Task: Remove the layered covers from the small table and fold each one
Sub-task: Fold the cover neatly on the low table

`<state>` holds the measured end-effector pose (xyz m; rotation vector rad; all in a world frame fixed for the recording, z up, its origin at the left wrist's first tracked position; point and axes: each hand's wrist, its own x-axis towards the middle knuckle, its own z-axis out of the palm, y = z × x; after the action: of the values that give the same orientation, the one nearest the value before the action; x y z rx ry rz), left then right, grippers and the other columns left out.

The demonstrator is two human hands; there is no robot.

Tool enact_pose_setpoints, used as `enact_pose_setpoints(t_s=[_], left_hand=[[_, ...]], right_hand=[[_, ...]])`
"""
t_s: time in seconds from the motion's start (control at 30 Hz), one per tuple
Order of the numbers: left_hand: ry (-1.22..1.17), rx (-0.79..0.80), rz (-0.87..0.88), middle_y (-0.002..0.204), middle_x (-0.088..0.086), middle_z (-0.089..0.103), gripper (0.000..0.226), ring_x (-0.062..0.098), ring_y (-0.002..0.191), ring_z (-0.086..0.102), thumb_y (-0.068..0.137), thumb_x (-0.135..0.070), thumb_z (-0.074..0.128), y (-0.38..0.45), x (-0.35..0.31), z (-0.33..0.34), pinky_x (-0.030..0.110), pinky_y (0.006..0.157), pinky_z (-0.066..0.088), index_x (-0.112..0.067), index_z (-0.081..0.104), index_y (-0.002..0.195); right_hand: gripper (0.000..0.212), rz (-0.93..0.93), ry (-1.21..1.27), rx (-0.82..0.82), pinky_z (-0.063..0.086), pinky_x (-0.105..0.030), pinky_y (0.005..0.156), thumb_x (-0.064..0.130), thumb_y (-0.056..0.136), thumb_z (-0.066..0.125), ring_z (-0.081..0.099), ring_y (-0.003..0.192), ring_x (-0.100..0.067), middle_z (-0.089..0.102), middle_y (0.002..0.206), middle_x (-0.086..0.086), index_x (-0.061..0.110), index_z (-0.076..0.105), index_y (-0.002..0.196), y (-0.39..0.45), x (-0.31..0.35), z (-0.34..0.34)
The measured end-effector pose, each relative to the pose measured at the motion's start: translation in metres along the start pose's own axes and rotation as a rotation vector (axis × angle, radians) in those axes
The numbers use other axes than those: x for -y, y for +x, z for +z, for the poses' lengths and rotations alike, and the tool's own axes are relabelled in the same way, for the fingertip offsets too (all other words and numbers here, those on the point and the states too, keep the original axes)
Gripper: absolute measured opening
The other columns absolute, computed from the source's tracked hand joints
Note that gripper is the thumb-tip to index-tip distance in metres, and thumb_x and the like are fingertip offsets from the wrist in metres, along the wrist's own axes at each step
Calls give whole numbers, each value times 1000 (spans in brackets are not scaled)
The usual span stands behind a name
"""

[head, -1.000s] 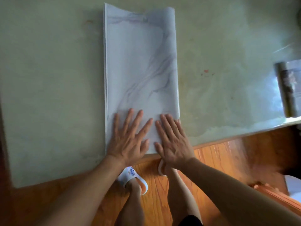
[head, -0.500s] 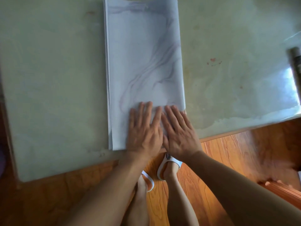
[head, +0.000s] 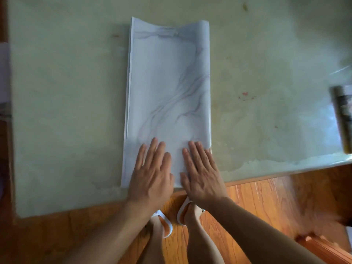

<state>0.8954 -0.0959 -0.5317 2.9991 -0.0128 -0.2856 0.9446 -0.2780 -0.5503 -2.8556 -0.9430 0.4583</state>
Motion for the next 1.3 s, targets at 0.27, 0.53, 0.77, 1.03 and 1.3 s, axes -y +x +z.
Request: enact_pose_setpoints(t_s=[0.27, 0.53, 0.77, 1.03, 1.3], left_hand=[[-25, -41, 45, 165, 21, 23, 68, 39, 154, 16, 97, -41, 47, 10, -8, 28, 62, 118, 24, -13, 34, 158], [-29, -52, 48, 164, 20, 27, 69, 40, 153, 22, 94, -40, 48, 12, -7, 33, 64, 114, 32, -13, 37, 156], [-43, -56, 28, 165, 18, 26, 69, 39, 153, 22, 93, -39, 51, 15, -10, 29, 62, 117, 28, -14, 37, 156], [-90, 42, 131, 145, 9, 53, 56, 34, 131, 51, 84, -41, 60, 38, 14, -7, 51, 104, 39, -22, 61, 136], [430, 235, 542, 154, 19, 43, 76, 36, 144, 37, 75, -20, 58, 91, 168, -60, 44, 120, 19, -12, 47, 149]], right_hand=[[72, -8, 94, -73, 1, -37, 126, 50, 105, 27, 3, 155, -24, 12, 166, -12, 3, 18, 158, 83, -45, -20], [88, 129, 49, -84, 0, -37, 126, 66, 97, 21, -6, 155, -23, -2, 168, -9, 6, 4, 159, 290, -120, -72], [85, 59, 39, -57, -1, -41, 126, 66, 98, 21, -5, 155, -26, -1, 168, -11, 9, 8, 160, 267, -112, -74], [82, -126, -3, 31, 8, -46, 126, 63, 100, 26, -10, 154, -30, -7, 167, -16, 10, 9, 160, 94, -98, -36], [82, -149, -136, 14, 1, -48, 125, 64, 101, 22, -5, 155, -32, -1, 167, -16, 9, 10, 160, 96, -99, -37]])
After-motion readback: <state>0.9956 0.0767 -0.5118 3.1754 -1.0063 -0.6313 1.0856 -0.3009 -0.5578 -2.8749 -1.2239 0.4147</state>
